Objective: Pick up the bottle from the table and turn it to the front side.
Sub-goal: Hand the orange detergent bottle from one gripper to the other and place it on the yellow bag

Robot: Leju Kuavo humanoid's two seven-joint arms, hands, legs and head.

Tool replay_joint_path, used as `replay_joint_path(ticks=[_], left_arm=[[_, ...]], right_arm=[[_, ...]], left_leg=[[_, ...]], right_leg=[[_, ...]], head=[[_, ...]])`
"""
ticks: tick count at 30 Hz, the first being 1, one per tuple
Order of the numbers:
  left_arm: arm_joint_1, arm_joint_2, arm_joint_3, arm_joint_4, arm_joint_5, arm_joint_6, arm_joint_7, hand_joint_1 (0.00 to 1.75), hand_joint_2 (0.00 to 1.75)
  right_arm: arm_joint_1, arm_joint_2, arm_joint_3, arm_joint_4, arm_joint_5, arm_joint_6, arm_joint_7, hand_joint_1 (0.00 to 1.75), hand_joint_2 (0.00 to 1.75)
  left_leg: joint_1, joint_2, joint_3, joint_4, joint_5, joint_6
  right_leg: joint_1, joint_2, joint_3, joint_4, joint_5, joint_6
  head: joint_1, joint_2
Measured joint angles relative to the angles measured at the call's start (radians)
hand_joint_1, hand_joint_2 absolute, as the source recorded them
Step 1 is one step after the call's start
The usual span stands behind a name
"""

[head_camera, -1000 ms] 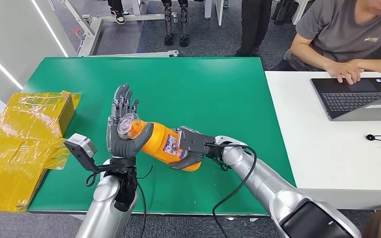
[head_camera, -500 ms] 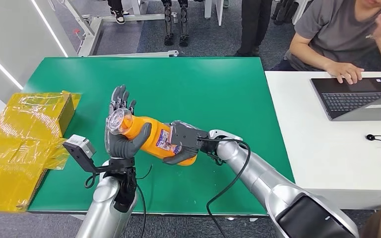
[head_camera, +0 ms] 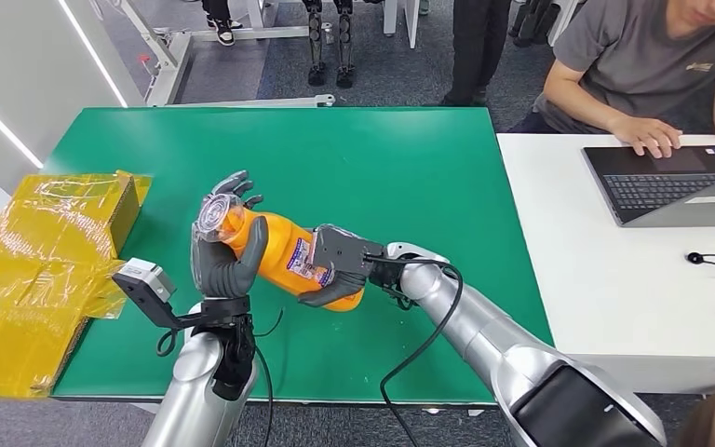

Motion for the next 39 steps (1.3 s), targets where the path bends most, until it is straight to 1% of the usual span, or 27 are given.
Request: replay_joint_path(ticks=[27, 28, 31, 32, 37, 39], left_arm=[[0.013, -0.001, 0.0, -0.013, 0.011, -0.021, 0.0, 1.75, 1.75], [0.012, -0.001, 0.0, -0.013, 0.011, -0.023, 0.0, 1.75, 1.75], [0.011, -0.001, 0.0, -0.013, 0.012, -0.03, 0.0, 1.75, 1.75], [0.009, -0.001, 0.0, -0.013, 0.012, -0.032, 0.0, 1.75, 1.75], [-0.006, -0.006, 0.003, -0.013, 0.012, -0.035, 0.0, 1.75, 1.75], [-0.012, -0.007, 0.006, -0.013, 0.013, -0.033, 0.0, 1.75, 1.75]], right_arm=[[0.0, 0.0, 0.002, 0.0, 0.001, -0.015, 0.0, 1.75, 1.75], [0.0, 0.0, 0.002, 0.0, -0.001, -0.017, 0.0, 1.68, 1.75], [0.0, 0.0, 0.002, 0.0, -0.011, -0.027, 0.002, 0.38, 1.75], [0.001, 0.0, 0.002, 0.0, -0.017, -0.034, 0.003, 0.0, 1.75], [0.01, 0.008, 0.0, -0.009, -0.072, -0.113, 0.015, 0.0, 1.75], [0.028, 0.008, -0.008, -0.027, -0.099, -0.175, 0.011, 0.0, 1.75]], left_leg=[[0.0, 0.0, 0.0, 0.0, 0.0, 0.0], [0.0, 0.0, 0.0, 0.0, 0.0, 0.0], [0.0, 0.0, 0.0, 0.0, 0.0, 0.0], [0.0, 0.0, 0.0, 0.0, 0.0, 0.0], [0.0, 0.0, 0.0, 0.0, 0.0, 0.0], [0.0, 0.0, 0.0, 0.0, 0.0, 0.0]], right_leg=[[0.0, 0.0, 0.0, 0.0, 0.0, 0.0], [0.0, 0.0, 0.0, 0.0, 0.0, 0.0], [0.0, 0.0, 0.0, 0.0, 0.0, 0.0], [0.0, 0.0, 0.0, 0.0, 0.0, 0.0], [0.0, 0.0, 0.0, 0.0, 0.0, 0.0], [0.0, 0.0, 0.0, 0.0, 0.0, 0.0]], head=[[0.0, 0.0], [0.0, 0.0], [0.0, 0.0], [0.0, 0.0], [0.0, 0.0], [0.0, 0.0]])
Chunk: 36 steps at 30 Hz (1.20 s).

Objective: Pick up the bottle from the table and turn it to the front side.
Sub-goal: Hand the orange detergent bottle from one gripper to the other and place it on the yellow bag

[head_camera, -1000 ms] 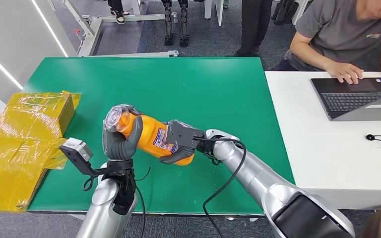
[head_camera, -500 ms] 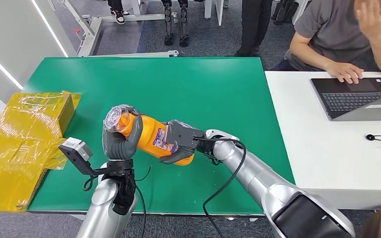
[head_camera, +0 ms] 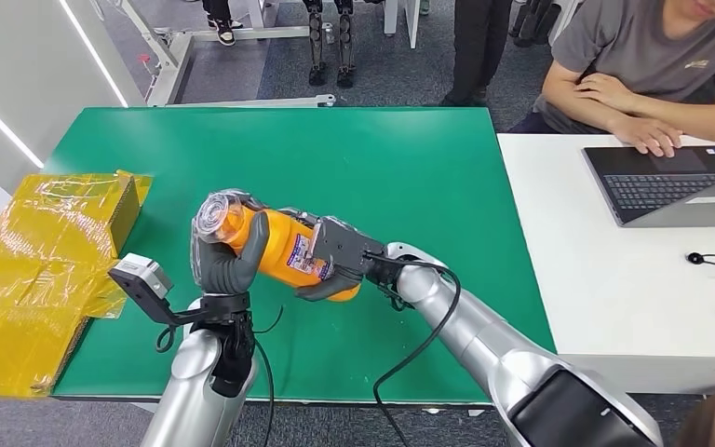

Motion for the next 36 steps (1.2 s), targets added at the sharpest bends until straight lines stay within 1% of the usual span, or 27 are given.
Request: replay_joint_path(ticks=[4, 6, 8, 11, 17, 19, 22, 27, 36], left_arm=[[-0.014, -0.004, 0.011, 0.0, 0.002, 0.005, -0.002, 1.75, 1.75], [-0.017, -0.008, 0.014, -0.002, 0.004, 0.006, -0.002, 1.75, 1.75], [-0.019, -0.011, 0.017, -0.005, 0.006, 0.006, -0.003, 1.75, 1.75], [-0.021, -0.017, 0.019, -0.009, 0.008, 0.005, -0.003, 1.75, 1.75], [-0.021, -0.032, 0.02, -0.017, 0.008, 0.001, -0.003, 1.75, 1.75], [-0.019, -0.033, 0.02, -0.018, 0.007, -0.001, -0.003, 1.75, 1.75], [-0.007, -0.032, 0.022, -0.017, 0.004, -0.001, 0.0, 1.75, 1.75], [0.011, -0.028, 0.023, -0.017, 0.002, -0.002, 0.005, 1.75, 1.75], [0.015, -0.027, 0.023, -0.017, 0.002, -0.002, 0.005, 1.75, 1.75]], right_arm=[[0.08, 0.003, -0.035, -0.075, -0.043, -0.216, -0.032, 0.0, 1.75], [0.116, 0.003, -0.053, -0.113, -0.049, -0.292, -0.052, 0.0, 1.75], [0.137, 0.003, -0.067, -0.145, -0.05, -0.336, -0.065, 0.0, 1.75], [0.172, 0.002, -0.087, -0.186, -0.051, -0.377, -0.083, 0.0, 1.75], [0.252, 0.0, -0.115, -0.271, -0.051, -0.505, -0.162, 0.0, 1.75], [0.27, -0.001, -0.123, -0.295, -0.051, -0.531, -0.176, 0.0, 1.75], [0.274, -0.003, -0.136, -0.324, -0.054, -0.545, -0.183, 0.0, 1.75], [0.273, -0.004, -0.153, -0.357, -0.056, -0.548, -0.185, 0.0, 1.75], [0.273, -0.004, -0.159, -0.375, -0.055, -0.552, -0.185, 0.0, 1.75]], left_leg=[[0.0, 0.0, 0.0, 0.0, 0.0, 0.0], [0.0, -0.001, 0.0, 0.0, 0.0, 0.0], [0.0, 0.0, 0.0, 0.0, 0.0, 0.0], [0.0, -0.001, 0.0, 0.0, 0.0, 0.0], [0.0, -0.001, 0.0, 0.0, 0.0, 0.0], [0.0, -0.001, 0.0, 0.0, 0.0, 0.0], [0.0, 0.0, 0.0, 0.0, 0.0, 0.0], [0.0, 0.0, 0.0, 0.0, 0.0, 0.0], [0.0, 0.0, 0.0, 0.0, 0.0, 0.0]], right_leg=[[0.0, -0.001, 0.0, 0.0, 0.0, 0.0], [0.0, -0.001, 0.0, 0.0, 0.0, 0.0], [0.0, 0.0, 0.0, 0.0, 0.0, 0.0], [0.0, -0.001, 0.0, 0.0, 0.0, 0.0], [0.0, -0.001, 0.0, 0.0, 0.0, 0.0], [0.0, 0.0, 0.0, 0.0, 0.0, 0.0], [0.0, 0.0, 0.0, 0.0, 0.0, 0.0], [0.0, 0.0, -0.001, 0.0, 0.0, 0.0], [0.0, 0.0, -0.001, 0.0, 0.0, 0.0]], head=[[0.0, 0.0], [0.0, 0.0], [0.0, 0.0], [0.0, 0.0], [0.0, 0.0], [0.0, 0.0], [0.0, 0.0], [0.0, 0.0], [0.0, 0.0]])
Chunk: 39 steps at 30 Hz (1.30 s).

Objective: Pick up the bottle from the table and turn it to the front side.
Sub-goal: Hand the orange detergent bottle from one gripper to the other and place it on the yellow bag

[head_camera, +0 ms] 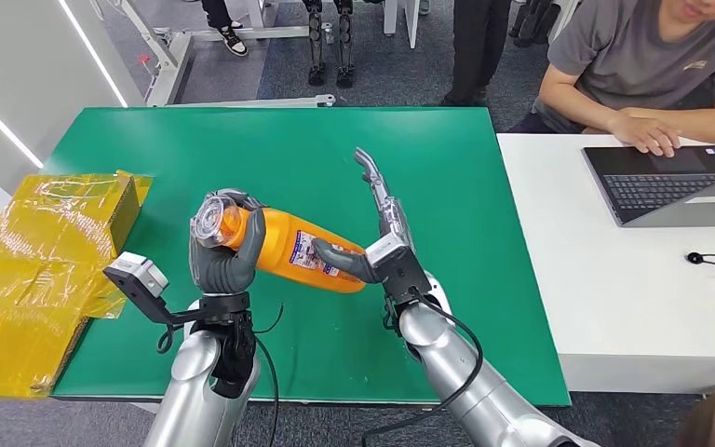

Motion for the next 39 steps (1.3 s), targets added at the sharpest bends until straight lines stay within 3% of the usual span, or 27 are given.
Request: replay_joint_path(ticks=[39], left_arm=[[0.0, 0.0, 0.0, 0.0, 0.0, 0.0, 0.0, 1.75, 1.75]], right_arm=[[0.0, 0.0, -0.001, -0.006, 0.0, -0.002, 0.0, 0.0, 1.75]], left_leg=[[0.0, 0.0, 0.0, 0.0, 0.0, 0.0]], right_leg=[[0.0, 0.0, 0.0, 0.0, 0.0, 0.0]], head=[[0.0, 0.0]])
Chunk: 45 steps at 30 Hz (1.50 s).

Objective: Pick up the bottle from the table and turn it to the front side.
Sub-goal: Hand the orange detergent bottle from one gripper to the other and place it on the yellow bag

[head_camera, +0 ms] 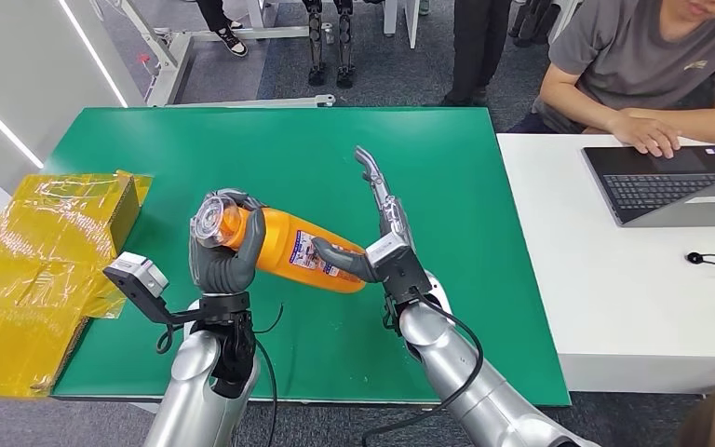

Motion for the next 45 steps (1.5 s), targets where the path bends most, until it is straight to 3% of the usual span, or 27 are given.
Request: replay_joint_path(ticks=[45], left_arm=[[0.0, 0.0, 0.0, 0.0, 0.0, 0.0, 0.0, 1.75, 1.75]], right_arm=[[0.0, 0.0, 0.0, -0.001, 0.0, 0.0, 0.0, 0.0, 1.75]], left_leg=[[0.0, 0.0, 0.0, 0.0, 0.0, 0.0]], right_leg=[[0.0, 0.0, 0.0, 0.0, 0.0, 0.0]], head=[[0.0, 0.0]])
